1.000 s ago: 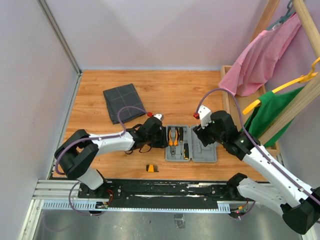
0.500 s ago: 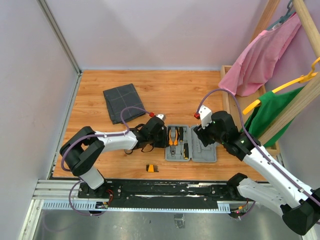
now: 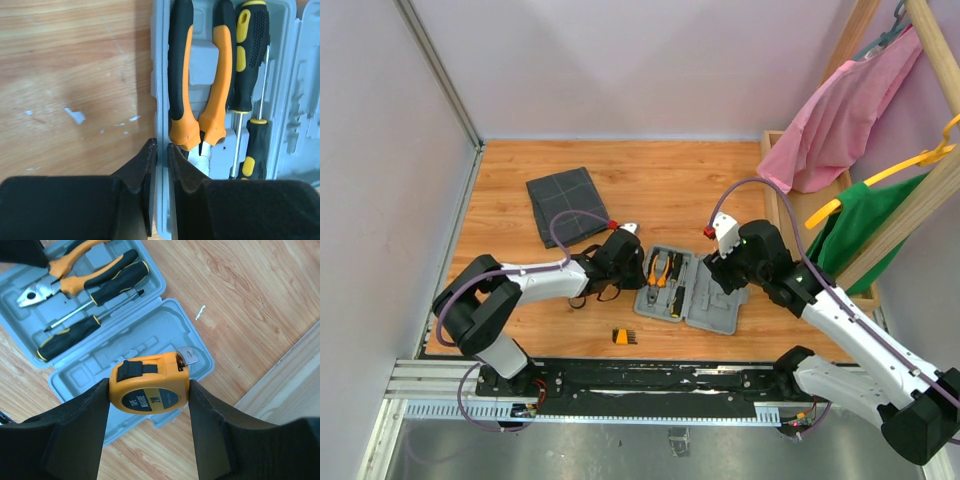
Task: Sort the tools into containers
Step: Move the storage box to the center of the board.
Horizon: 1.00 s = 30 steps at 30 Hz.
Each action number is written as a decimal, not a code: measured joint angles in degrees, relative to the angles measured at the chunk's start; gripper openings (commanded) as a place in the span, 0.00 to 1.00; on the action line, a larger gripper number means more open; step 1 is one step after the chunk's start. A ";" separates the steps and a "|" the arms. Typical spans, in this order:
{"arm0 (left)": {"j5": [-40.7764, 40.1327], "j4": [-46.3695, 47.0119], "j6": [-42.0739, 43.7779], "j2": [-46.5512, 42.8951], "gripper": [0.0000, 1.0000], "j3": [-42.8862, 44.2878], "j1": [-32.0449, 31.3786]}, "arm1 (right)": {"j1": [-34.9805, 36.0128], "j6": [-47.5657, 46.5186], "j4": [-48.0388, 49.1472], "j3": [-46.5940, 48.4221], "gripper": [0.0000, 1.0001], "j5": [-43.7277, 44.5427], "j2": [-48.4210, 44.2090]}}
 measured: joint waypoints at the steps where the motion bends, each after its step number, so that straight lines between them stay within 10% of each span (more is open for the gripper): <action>1: 0.00 -0.04 0.13 -0.55 0.09 -0.52 0.59 | 0.02 -0.22 0.09 0.00 0.10 -0.44 0.22; 30: -3.74 -5.64 3.72 -14.58 0.09 -10.88 10.19 | 12.83 -19.19 -7.26 6.25 0.10 1.92 18.45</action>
